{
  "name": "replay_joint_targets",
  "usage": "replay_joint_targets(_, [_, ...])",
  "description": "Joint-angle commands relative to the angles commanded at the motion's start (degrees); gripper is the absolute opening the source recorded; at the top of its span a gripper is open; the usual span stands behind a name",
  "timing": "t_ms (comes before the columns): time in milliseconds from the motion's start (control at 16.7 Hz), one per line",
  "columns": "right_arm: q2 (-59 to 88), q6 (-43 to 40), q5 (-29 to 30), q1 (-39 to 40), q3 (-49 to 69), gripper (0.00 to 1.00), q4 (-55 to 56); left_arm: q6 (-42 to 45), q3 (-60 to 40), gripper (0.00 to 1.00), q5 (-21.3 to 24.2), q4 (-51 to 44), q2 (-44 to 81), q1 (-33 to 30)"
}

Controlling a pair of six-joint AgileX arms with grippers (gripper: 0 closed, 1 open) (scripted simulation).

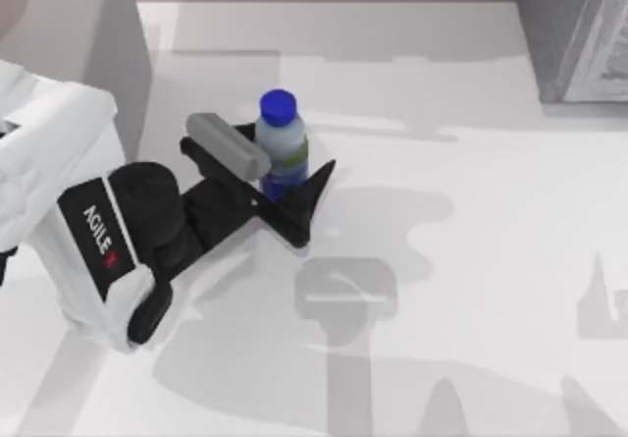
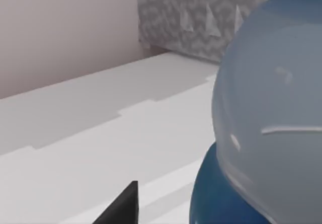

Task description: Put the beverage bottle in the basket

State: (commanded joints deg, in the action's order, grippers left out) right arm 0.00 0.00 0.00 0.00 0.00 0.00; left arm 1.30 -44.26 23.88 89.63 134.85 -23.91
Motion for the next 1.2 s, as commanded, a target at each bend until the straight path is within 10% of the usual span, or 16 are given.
replay_joint_targets(540, [0.00, 0.00, 0.00, 0.00, 0.00, 1.00, 0.00, 0.00, 0.00, 0.02, 0.00, 0.00, 0.00, 0.00])
replay_joint_targets(1200, [0.00, 0.00, 0.00, 0.00, 0.00, 1.00, 0.00, 0.12, 0.20, 0.00, 0.54, -0.52, -0.56, 0.30])
